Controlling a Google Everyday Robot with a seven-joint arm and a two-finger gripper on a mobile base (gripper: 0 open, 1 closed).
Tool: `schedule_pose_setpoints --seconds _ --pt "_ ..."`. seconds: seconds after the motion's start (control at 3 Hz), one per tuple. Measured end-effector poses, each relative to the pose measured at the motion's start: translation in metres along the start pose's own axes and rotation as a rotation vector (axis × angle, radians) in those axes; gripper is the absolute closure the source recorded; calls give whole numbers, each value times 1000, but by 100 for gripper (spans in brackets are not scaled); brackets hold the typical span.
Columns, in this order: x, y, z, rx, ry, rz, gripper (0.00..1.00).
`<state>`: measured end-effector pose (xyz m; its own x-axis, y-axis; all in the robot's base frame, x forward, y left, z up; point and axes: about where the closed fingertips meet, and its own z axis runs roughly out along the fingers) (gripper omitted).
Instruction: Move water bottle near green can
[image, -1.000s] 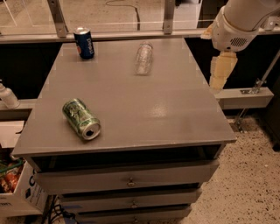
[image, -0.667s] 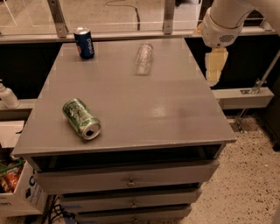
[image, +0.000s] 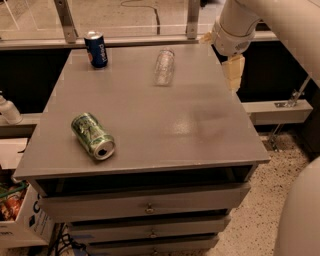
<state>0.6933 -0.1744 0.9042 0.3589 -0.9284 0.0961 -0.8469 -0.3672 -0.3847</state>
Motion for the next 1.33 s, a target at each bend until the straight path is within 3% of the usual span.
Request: schedule_pose_setpoints --seconds 0.67,1.0,1.33 --pt "-23 -19 25 12 -79 -346 0" --pt "-38 -31 28 43 -129 -481 0" --pt "-38 -32 29 47 -130 -516 0"
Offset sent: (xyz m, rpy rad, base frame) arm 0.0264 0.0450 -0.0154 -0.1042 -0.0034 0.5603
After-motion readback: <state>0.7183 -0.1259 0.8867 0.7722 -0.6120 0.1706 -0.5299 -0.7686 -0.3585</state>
